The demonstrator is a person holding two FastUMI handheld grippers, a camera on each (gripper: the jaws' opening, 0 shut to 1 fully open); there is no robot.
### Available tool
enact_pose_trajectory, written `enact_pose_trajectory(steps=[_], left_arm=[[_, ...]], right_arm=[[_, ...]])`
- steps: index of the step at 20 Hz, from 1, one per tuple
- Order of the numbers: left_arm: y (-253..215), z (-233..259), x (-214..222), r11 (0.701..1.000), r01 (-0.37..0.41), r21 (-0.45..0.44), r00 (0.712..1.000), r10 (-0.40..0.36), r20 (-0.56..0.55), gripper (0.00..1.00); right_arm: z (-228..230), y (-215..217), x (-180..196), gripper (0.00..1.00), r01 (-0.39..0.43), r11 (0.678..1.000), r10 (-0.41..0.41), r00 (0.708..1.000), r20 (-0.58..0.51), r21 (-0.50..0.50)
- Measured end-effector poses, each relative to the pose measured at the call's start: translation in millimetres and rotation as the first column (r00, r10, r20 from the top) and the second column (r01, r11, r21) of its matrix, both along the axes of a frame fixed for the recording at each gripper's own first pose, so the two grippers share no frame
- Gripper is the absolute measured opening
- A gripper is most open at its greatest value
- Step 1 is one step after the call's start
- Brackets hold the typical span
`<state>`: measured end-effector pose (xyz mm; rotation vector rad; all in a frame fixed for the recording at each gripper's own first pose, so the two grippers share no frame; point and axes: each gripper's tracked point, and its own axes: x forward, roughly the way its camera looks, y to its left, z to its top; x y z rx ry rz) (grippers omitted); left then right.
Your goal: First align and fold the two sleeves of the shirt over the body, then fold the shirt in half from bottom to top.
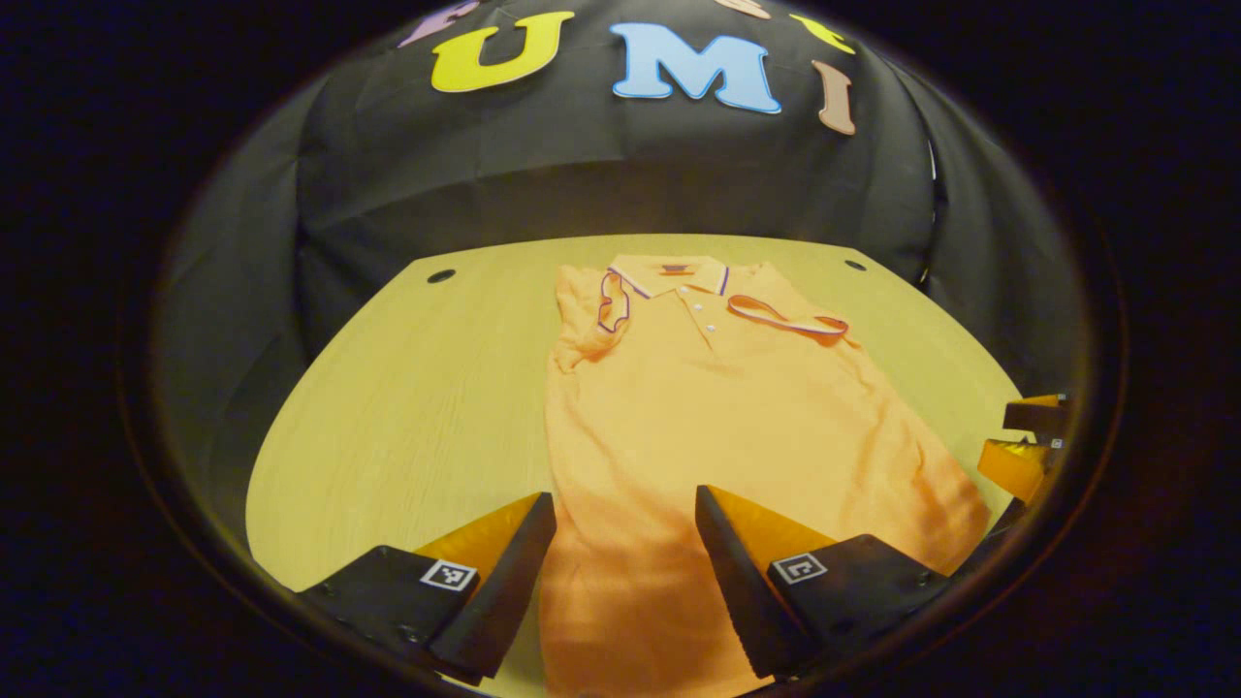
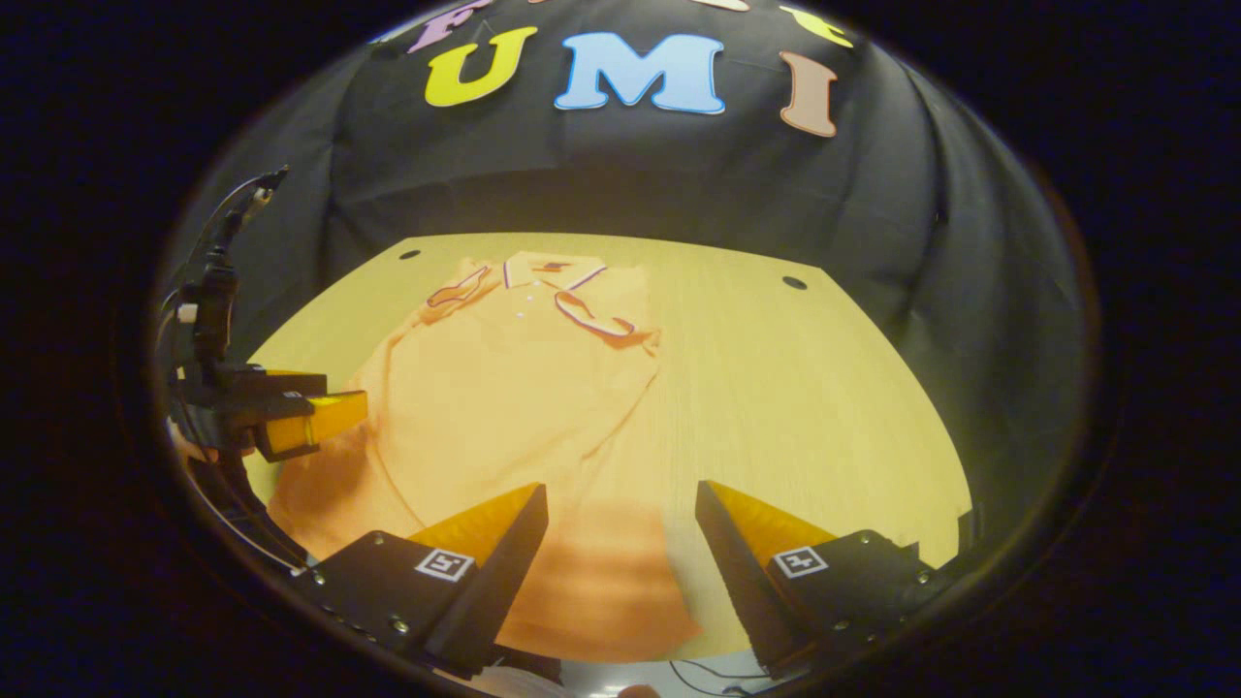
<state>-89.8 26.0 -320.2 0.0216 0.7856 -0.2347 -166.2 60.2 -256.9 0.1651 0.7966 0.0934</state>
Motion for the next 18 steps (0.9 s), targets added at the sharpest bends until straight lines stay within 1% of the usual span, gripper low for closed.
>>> enact_pose_trajectory(steps=[1,2,4,7,10,13,16,17,18], left_arm=[[3,1,-9,1.000,0.001,0.000,1.000,-0.001,-0.004,0.97],[6,0,-18,1.000,0.001,-0.001,1.000,-0.001,-0.007,0.95],[14,-1,-37,1.000,0.006,0.001,1.000,-0.006,-0.018,0.95],[19,0,-67,1.000,0.025,-0.003,0.999,-0.025,-0.035,0.95],[24,-1,-94,1.000,0.025,-0.012,0.998,-0.026,-0.051,0.95],[29,-4,-112,1.000,0.026,-0.001,0.998,-0.026,-0.060,0.95],[30,-8,-129,1.000,0.019,-0.009,0.997,-0.020,-0.070,0.95],[33,-9,-131,1.000,0.015,-0.003,0.997,-0.015,-0.069,0.94],[33,-11,-133,1.000,0.012,0.001,0.998,-0.012,-0.068,0.95]], right_arm=[[-5,2,-7,0.96,-0.003,1.000,0.003,1.000,-0.017,0.003],[-8,3,-12,0.96,-0.001,1.000,0.001,0.999,-0.032,0.007],[-15,4,-23,0.96,0.004,1.000,-0.004,0.998,-0.057,0.013],[-26,0,-38,0.96,0.008,1.000,-0.009,0.996,-0.084,-0.011],[-34,-1,-54,0.96,0.007,1.000,-0.007,0.994,-0.110,-0.004],[-43,2,-70,0.96,0.001,1.000,0.000,0.991,-0.135,0.002],[-52,6,-81,0.96,-0.005,1.000,0.007,0.987,-0.160,0.010],[-51,5,-84,0.95,0.001,1.000,0.001,0.988,-0.157,0.012],[-51,5,-84,0.96,0.004,1.000,-0.003,0.988,-0.154,0.008]])
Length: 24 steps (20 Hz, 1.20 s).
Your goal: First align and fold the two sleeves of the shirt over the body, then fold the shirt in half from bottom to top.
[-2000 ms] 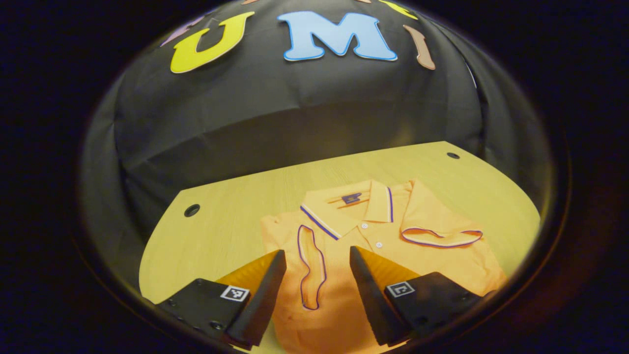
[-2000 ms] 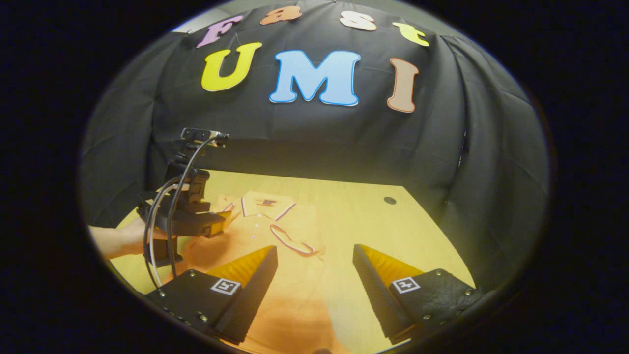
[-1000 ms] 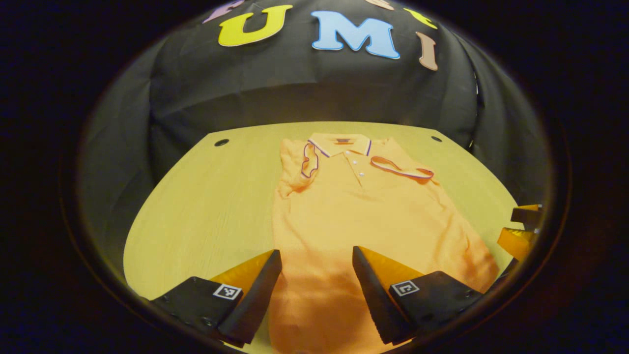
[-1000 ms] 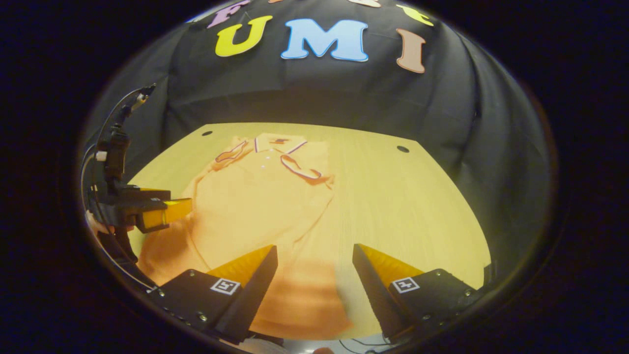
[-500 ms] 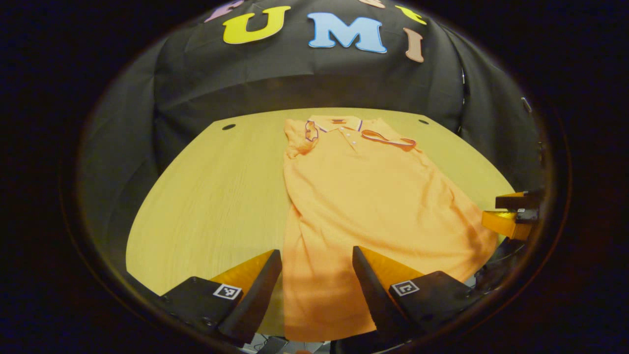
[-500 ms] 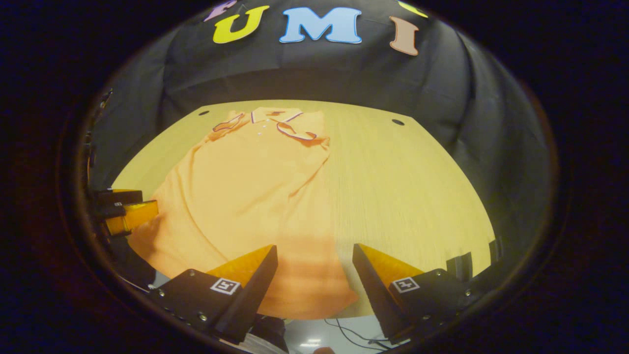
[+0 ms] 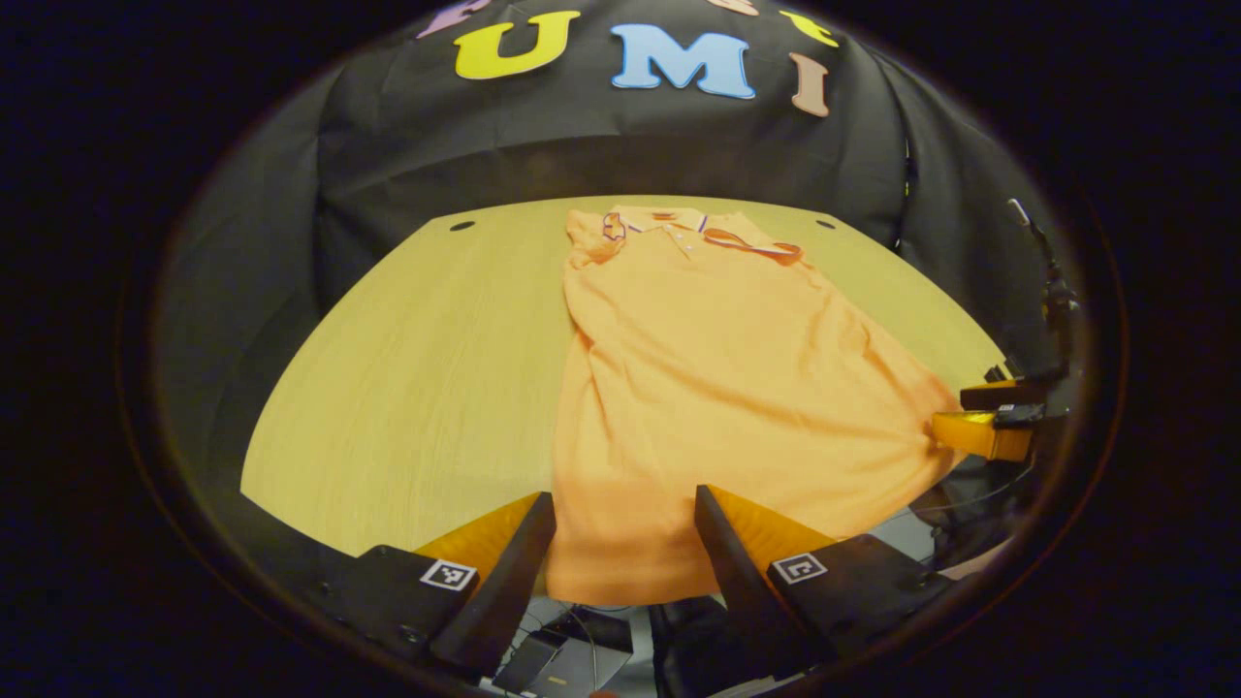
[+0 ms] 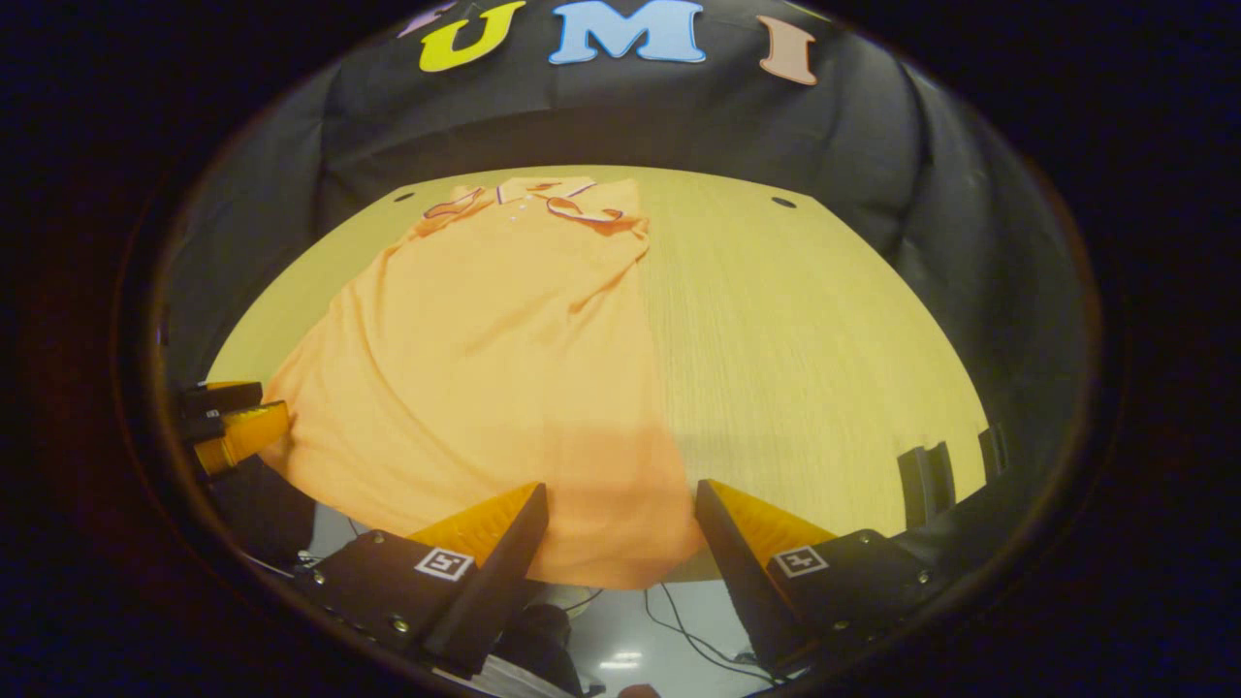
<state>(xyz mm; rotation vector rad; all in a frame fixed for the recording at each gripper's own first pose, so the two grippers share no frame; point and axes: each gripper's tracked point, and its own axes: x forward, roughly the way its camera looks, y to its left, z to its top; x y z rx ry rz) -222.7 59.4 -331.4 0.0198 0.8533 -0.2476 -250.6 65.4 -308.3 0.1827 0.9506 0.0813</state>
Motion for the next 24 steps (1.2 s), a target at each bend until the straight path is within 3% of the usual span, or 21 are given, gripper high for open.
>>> enact_pose_trajectory(steps=[5,7,8,9,11,12,13,14,15,16,17,24], left_arm=[[-3,-6,-7,1.000,-0.009,0.008,1.000,0.009,0.001,0.94],[-8,-7,-9,1.000,-0.006,0.001,1.000,0.006,0.014,0.94],[-10,-8,-10,1.000,-0.007,0.000,1.000,0.007,0.015,0.88],[-15,-7,-10,1.000,0.007,-0.001,1.000,-0.007,0.020,0.73],[-25,-6,-8,1.000,0.018,-0.008,0.999,-0.018,0.027,0.49],[-27,-7,-9,1.000,0.018,-0.005,0.999,-0.018,0.027,0.36],[-28,-8,-8,1.000,0.020,0.002,1.000,-0.021,0.024,0.16],[-28,-7,-6,1.000,0.022,0.006,0.999,-0.022,0.026,0.16],[-29,-9,-5,1.000,0.013,0.003,1.000,-0.013,0.015,0.07],[-30,-8,-5,1.000,0.015,-0.002,1.000,-0.015,0.010,0.06],[-29,-7,-4,1.000,0.009,-0.007,1.000,-0.009,0.004,0.06],[-33,25,19,1.000,-0.008,-0.027,0.999,0.009,0.053,0.07]], right_arm=[[-3,7,1,0.96,-0.010,1.000,0.010,1.000,0.016,-0.014],[-4,14,2,0.89,0.000,1.000,-0.001,1.000,0.018,0.020],[-6,14,2,0.74,-0.006,1.000,0.006,1.000,0.013,0.016],[-4,16,2,0.75,-0.017,1.000,0.016,1.000,0.020,0.013],[-6,14,4,0.38,0.001,1.000,-0.001,1.000,0.015,0.011],[-6,15,4,0.34,-0.006,1.000,0.006,1.000,0.015,0.011],[-6,12,5,0.36,0.010,1.000,-0.010,1.000,0.018,0.002],[-8,13,1,0.03,0.026,0.999,-0.026,1.000,0.013,0.019],[-6,13,3,0.06,0.021,0.999,-0.022,1.000,0.013,0.024],[-2,13,2,0.06,0.025,0.999,-0.025,1.000,0.017,0.033],[-7,13,9,0.01,0.023,0.999,-0.023,1.000,0.019,0.036],[30,7,31,0.01,0.022,0.997,-0.029,0.995,0.096,0.069]])
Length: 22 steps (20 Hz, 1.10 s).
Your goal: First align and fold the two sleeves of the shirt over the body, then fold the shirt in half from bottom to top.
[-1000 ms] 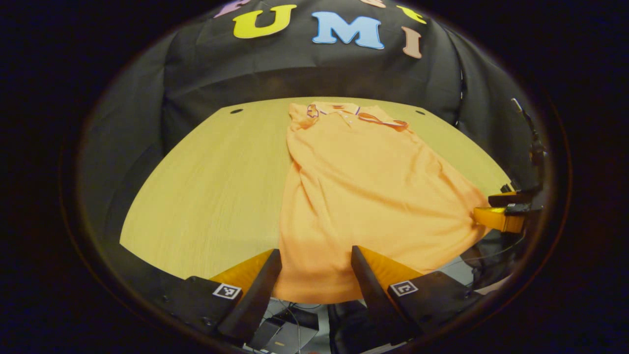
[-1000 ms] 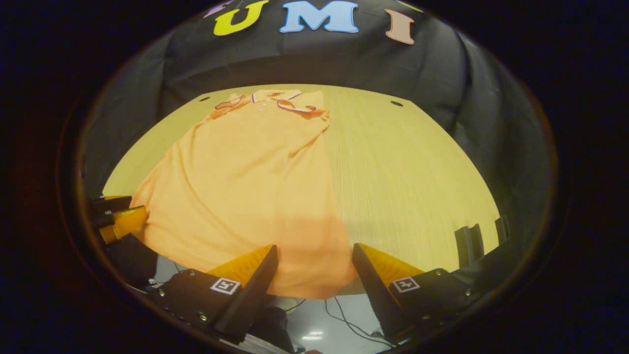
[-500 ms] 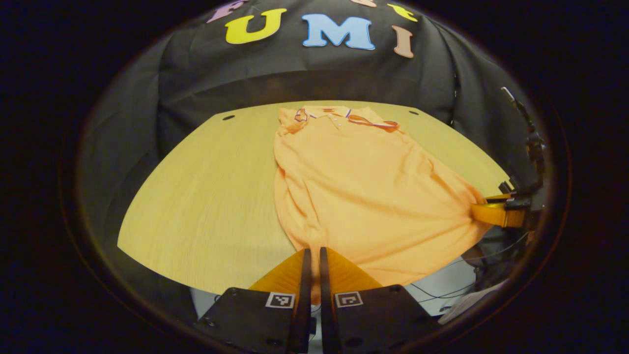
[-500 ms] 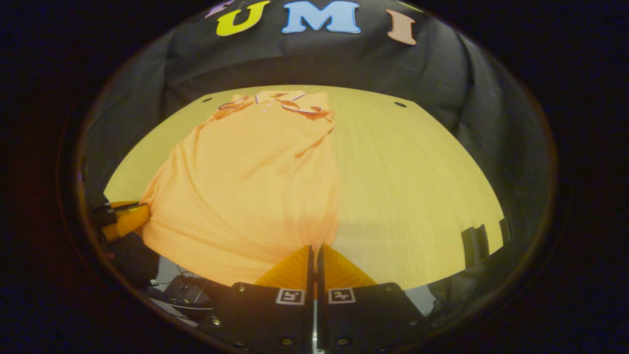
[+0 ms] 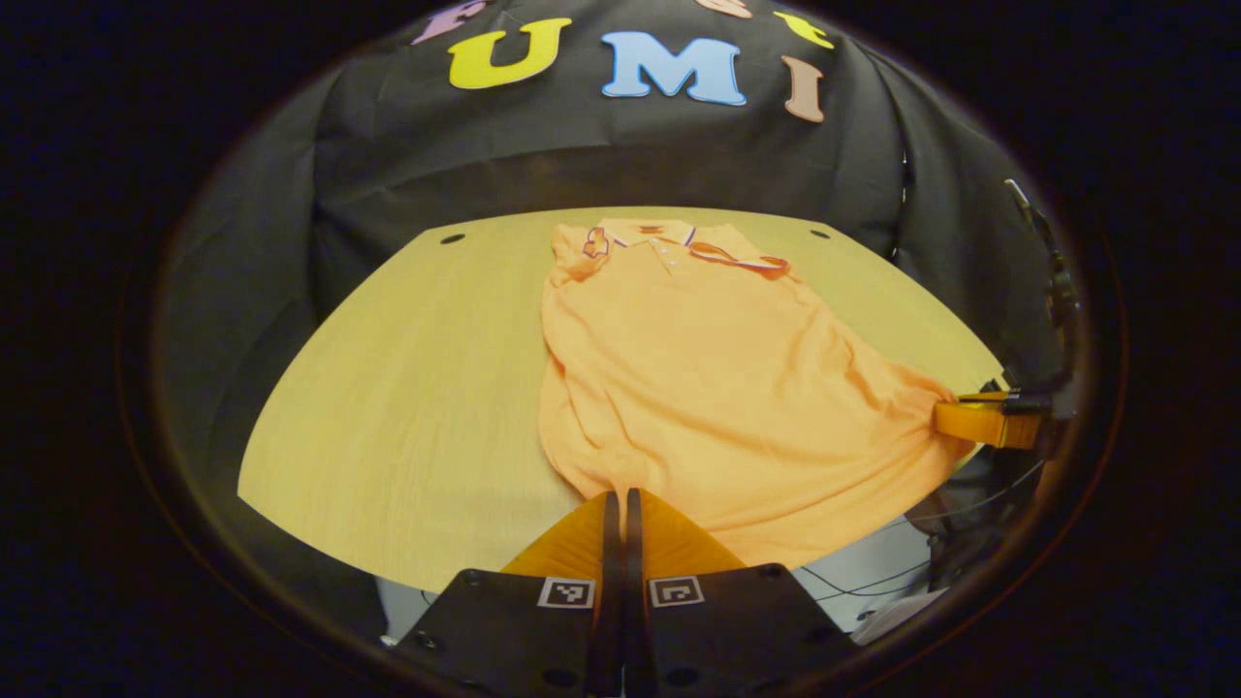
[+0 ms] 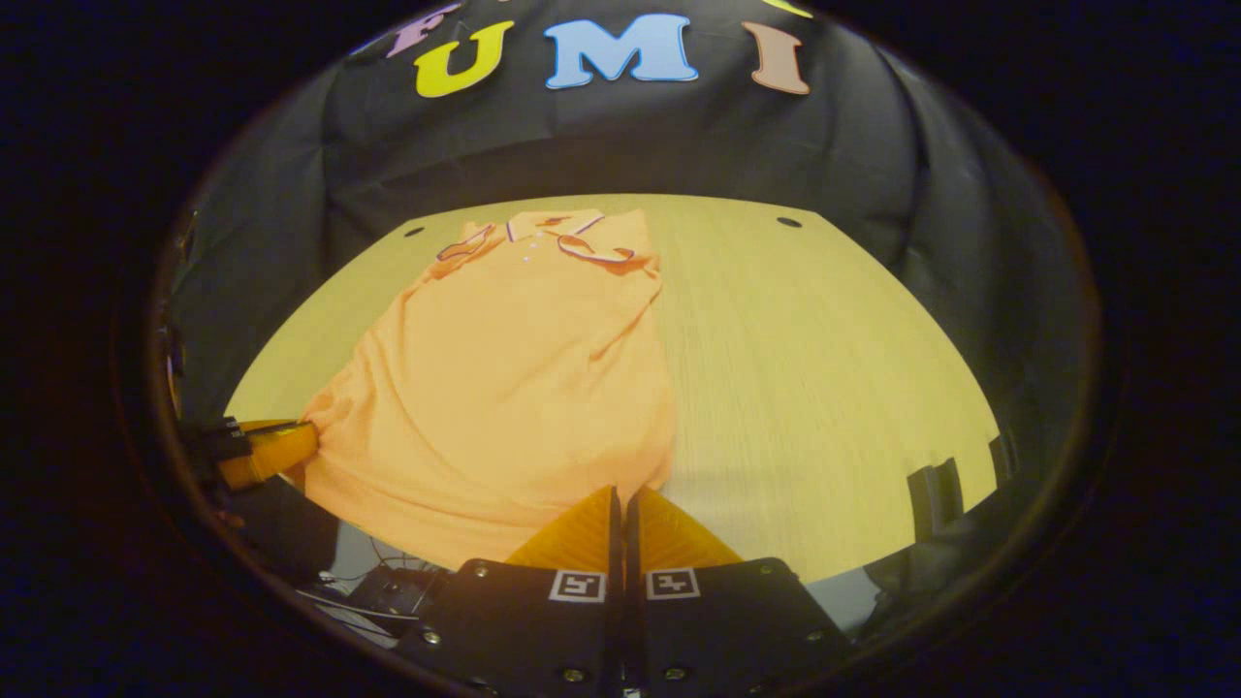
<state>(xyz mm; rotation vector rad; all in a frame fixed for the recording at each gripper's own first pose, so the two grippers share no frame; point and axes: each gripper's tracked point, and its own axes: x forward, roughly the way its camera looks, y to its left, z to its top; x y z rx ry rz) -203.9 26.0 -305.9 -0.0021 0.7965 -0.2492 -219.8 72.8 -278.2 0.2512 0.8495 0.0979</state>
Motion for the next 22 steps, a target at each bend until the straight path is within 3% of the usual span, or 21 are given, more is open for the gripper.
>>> enact_pose_trajectory(steps=[12,22], left_arm=[[-3,66,123,0.995,-0.056,-0.080,0.988,0.066,0.141,0.06],[-4,78,254,0.992,-0.022,-0.123,0.977,0.047,0.206,0.06]], right_arm=[[74,-18,120,0.01,-0.001,0.995,0.020,0.983,0.183,-0.098],[96,-21,234,0.01,0.037,0.981,0.008,0.973,0.232,-0.189]])
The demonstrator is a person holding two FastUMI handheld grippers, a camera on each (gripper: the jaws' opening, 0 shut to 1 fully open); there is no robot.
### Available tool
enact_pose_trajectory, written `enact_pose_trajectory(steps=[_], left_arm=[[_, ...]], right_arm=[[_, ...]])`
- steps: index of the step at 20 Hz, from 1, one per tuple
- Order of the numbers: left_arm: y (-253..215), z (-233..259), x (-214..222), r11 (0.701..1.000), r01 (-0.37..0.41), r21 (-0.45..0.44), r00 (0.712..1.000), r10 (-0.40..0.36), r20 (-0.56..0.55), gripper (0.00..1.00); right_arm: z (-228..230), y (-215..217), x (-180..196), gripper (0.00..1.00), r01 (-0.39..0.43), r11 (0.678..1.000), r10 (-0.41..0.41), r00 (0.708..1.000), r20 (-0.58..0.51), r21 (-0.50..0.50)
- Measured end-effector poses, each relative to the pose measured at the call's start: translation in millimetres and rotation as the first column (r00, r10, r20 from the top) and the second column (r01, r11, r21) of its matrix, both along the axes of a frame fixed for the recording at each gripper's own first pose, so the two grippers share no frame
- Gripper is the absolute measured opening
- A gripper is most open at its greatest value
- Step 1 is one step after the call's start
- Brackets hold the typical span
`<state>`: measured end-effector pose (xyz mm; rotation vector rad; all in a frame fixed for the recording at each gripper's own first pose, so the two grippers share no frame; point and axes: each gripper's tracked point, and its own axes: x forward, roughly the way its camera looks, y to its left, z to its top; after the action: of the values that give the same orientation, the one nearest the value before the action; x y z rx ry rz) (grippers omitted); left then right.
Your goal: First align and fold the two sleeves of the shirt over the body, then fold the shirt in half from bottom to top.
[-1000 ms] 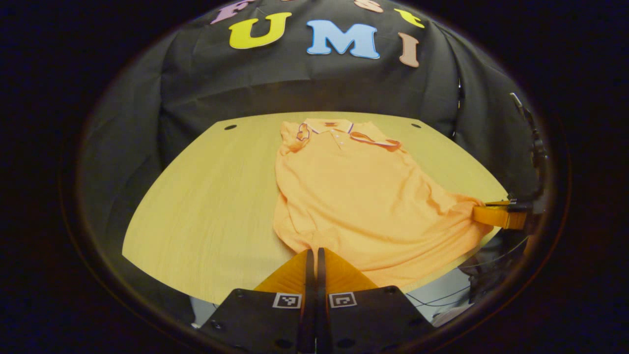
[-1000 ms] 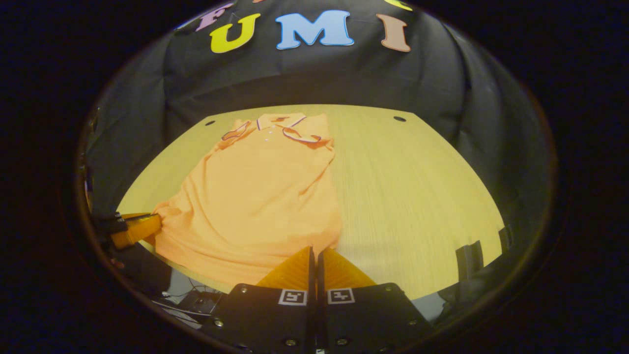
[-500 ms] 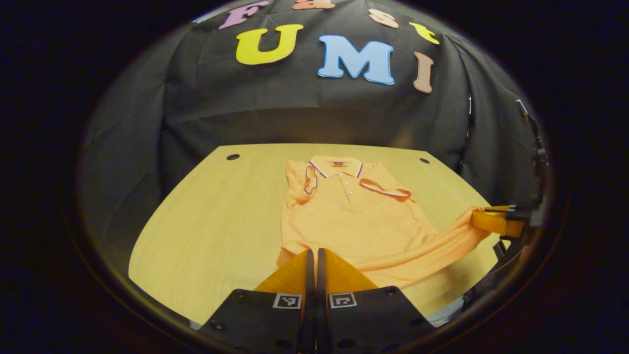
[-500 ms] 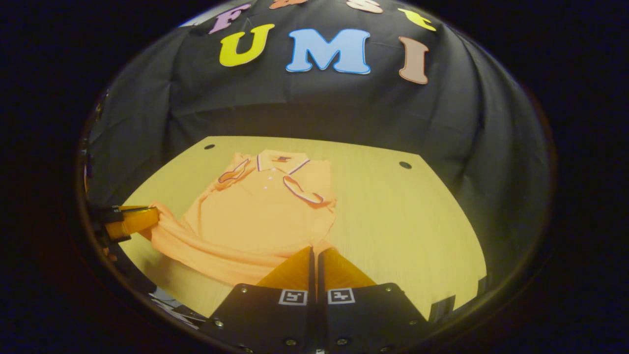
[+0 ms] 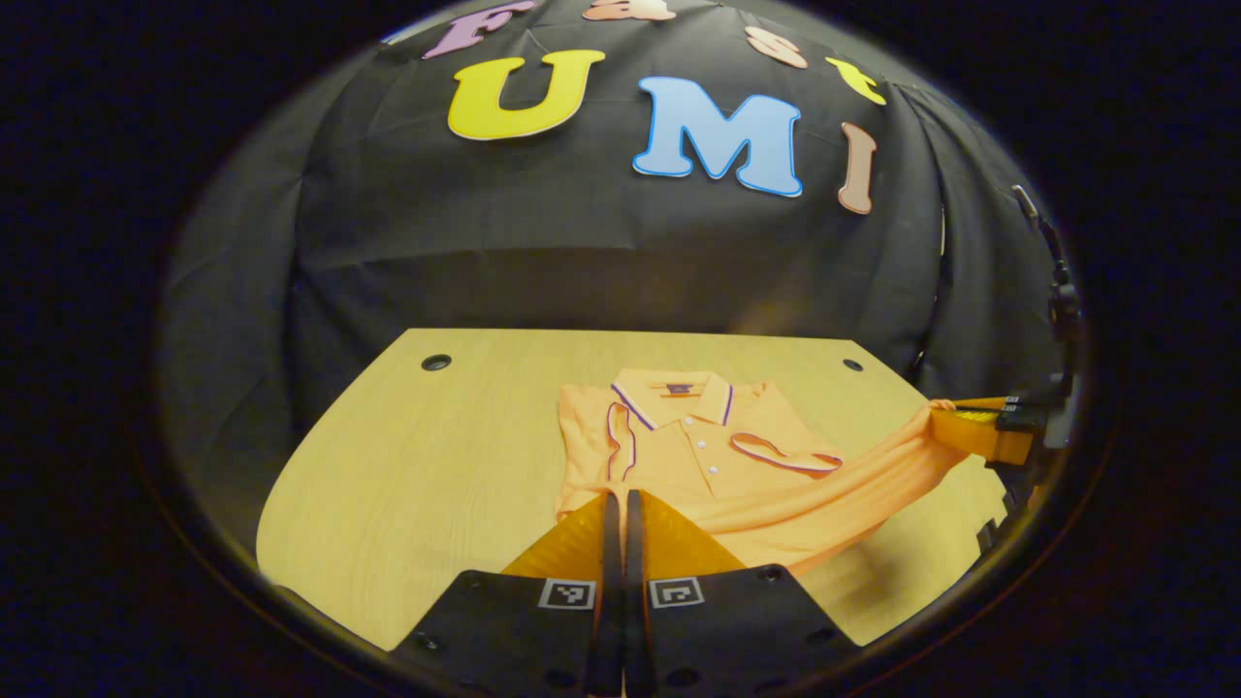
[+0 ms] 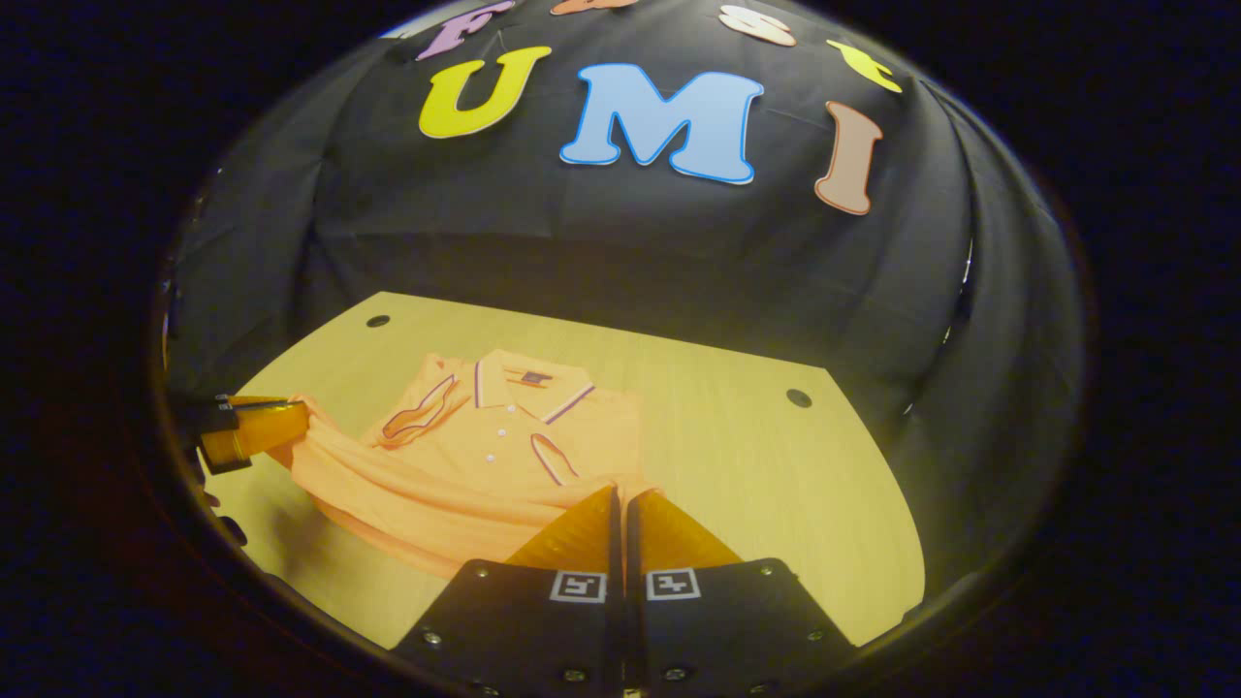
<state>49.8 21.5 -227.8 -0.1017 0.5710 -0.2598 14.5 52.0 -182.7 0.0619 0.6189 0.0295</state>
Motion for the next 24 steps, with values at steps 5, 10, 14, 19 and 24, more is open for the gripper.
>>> enact_pose_trajectory(steps=[5,10,14,19,24], left_arm=[[-3,-2,58,0.999,0.039,0.007,0.999,-0.039,0.026,0.06],[-6,-1,108,0.999,0.046,0.025,0.997,-0.047,0.067,0.06],[-9,-7,148,1.000,0.023,0.019,0.996,-0.024,0.086,0.06],[-13,-21,196,1.000,-0.015,0.016,0.996,0.014,0.093,0.06],[-16,-35,229,0.999,-0.033,0.028,0.993,0.030,0.114,0.07]], right_arm=[[4,4,52,0.01,0.031,0.999,-0.031,0.999,0.021,-0.031],[2,3,105,0.01,0.061,0.997,-0.059,0.998,0.036,-0.037],[-7,-3,146,0.01,0.068,0.997,-0.067,0.997,0.033,-0.047],[-29,-5,191,0.01,0.065,0.997,-0.065,0.998,0.016,-0.032],[-58,-2,217,0.01,0.076,0.997,-0.076,0.997,-0.017,-0.016]])
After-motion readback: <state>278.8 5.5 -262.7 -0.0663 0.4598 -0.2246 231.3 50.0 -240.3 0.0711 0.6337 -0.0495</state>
